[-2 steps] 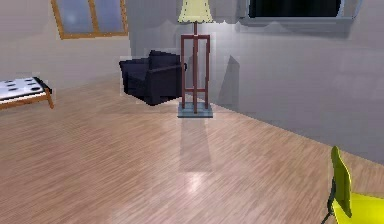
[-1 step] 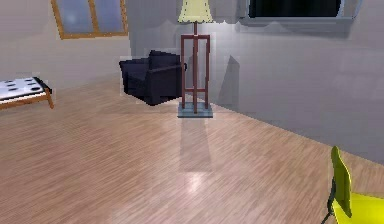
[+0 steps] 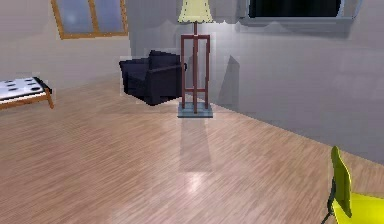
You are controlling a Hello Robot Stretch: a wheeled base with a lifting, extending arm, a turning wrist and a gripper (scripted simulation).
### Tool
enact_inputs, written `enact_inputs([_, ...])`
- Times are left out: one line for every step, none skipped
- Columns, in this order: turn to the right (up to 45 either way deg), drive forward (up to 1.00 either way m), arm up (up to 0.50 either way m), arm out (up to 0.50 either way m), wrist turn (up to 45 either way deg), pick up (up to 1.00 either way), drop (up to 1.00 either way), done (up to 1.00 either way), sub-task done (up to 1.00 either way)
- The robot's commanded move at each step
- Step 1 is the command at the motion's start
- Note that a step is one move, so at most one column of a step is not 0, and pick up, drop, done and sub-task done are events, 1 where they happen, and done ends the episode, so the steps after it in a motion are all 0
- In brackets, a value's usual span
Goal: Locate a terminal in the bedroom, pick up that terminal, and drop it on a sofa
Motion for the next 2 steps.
enact_inputs([-45.0,0.00,0.00,0.00,0.0,0.00,0.00,0.00,0.00])
enact_inputs([-45.0,0.00,0.00,0.00,0.0,0.00,0.00,0.00,0.00])
